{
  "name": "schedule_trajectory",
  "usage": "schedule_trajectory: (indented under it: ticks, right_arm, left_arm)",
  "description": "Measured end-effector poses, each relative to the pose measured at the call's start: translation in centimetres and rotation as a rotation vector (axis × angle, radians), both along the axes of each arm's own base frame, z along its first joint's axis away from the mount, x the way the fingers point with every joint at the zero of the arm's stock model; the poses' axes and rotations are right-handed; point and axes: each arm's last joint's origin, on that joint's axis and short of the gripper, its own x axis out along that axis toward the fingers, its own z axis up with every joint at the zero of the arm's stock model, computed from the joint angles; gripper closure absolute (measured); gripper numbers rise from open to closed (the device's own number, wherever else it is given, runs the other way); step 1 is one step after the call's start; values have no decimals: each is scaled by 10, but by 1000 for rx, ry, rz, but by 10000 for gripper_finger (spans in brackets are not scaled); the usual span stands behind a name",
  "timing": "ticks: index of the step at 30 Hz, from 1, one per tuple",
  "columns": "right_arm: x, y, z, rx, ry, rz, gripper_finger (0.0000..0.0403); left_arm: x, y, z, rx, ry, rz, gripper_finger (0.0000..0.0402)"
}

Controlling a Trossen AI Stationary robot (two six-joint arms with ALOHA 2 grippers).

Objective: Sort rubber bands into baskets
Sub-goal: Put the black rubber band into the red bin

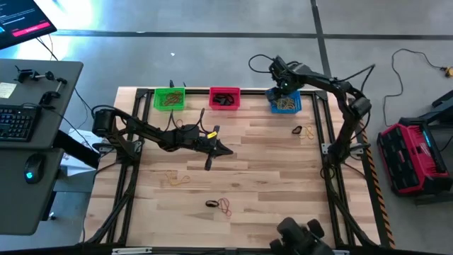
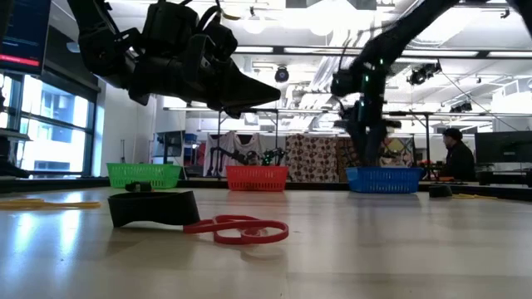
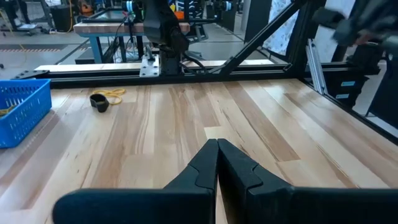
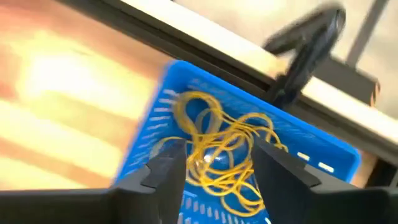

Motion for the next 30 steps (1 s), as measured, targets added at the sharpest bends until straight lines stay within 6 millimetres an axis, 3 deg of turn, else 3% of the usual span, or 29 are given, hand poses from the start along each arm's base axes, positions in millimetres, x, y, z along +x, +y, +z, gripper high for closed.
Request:
schedule_trajectory:
  ticks: [7,12,18,25,30]
  right_arm:
    - [0,43,47,-132,-59,148,308]
    - [-15,76,56,-208,-94,169,387]
    - [-35,114,39,-164,-152,144,378]
    - [-53,156,-13,-30,-76,139,350]
    - [-62,170,-43,21,-26,115,312]
  left_arm:
    - [0,0,0,-1,2,0,401]
    - [0,0,0,0,2,0,401]
    - [0,0,0,2,1,0,401]
    - [0,0,0,15,-1,-3,401]
    - [0,0,0,17,-3,-3,401]
